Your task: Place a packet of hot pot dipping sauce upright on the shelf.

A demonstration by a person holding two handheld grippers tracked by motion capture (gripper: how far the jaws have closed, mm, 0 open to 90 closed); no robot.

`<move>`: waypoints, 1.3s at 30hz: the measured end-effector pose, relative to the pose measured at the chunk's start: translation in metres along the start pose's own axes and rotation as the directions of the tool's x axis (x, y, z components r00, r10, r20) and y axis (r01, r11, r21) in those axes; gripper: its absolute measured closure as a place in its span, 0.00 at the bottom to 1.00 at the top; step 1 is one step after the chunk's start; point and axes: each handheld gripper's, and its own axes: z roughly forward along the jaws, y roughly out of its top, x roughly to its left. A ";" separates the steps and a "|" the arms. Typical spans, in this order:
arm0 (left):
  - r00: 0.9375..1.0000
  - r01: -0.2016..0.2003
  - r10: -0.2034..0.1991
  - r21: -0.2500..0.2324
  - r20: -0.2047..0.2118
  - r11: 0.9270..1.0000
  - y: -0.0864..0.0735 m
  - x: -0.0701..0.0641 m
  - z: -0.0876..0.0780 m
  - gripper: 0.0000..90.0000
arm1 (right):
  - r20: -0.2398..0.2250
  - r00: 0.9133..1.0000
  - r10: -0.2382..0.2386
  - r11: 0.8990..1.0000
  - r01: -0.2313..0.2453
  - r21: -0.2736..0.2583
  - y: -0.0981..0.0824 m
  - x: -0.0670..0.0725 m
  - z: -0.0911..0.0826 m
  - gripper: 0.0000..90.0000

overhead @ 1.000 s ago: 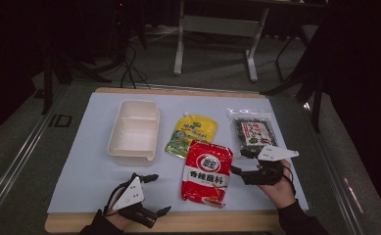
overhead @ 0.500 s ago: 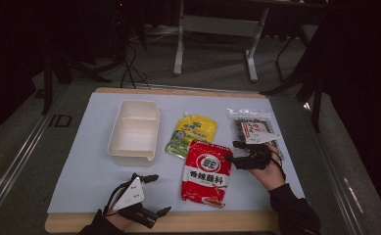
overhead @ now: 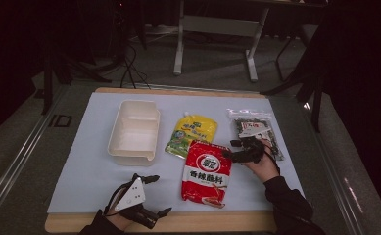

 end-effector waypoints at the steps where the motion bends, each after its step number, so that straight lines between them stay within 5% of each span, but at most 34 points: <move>1: 1.000 0.001 -0.001 0.000 0.000 1.000 0.000 0.000 0.000 0.01 | -0.001 1.000 0.000 1.000 0.000 0.010 0.000 -0.001 0.002 0.36; 16: 1.000 -0.005 0.005 0.004 -0.002 1.000 0.000 0.000 0.000 0.01 | -0.010 0.999 0.046 0.995 -0.045 0.093 0.002 -0.010 0.017 0.34; 21: 1.000 -0.008 0.008 0.006 -0.003 1.000 0.000 0.000 0.000 0.01 | -0.041 0.998 0.056 0.986 -0.048 0.159 0.004 -0.009 0.021 0.38; 25: 1.000 -0.009 0.009 0.005 -0.006 1.000 0.000 0.000 0.000 0.01 | -0.051 0.998 0.039 0.982 -0.029 0.187 0.004 -0.007 0.022 0.59; 29: 1.000 -0.011 0.011 0.004 -0.007 1.000 0.000 0.000 0.000 0.01 | -0.042 0.999 -0.004 0.979 0.012 0.204 0.004 -0.007 0.017 0.92; 39: 1.000 -0.006 0.006 0.009 -0.011 1.000 0.000 0.000 0.001 0.01 | -0.019 0.997 -0.068 0.984 0.071 0.163 0.018 0.007 -0.007 0.98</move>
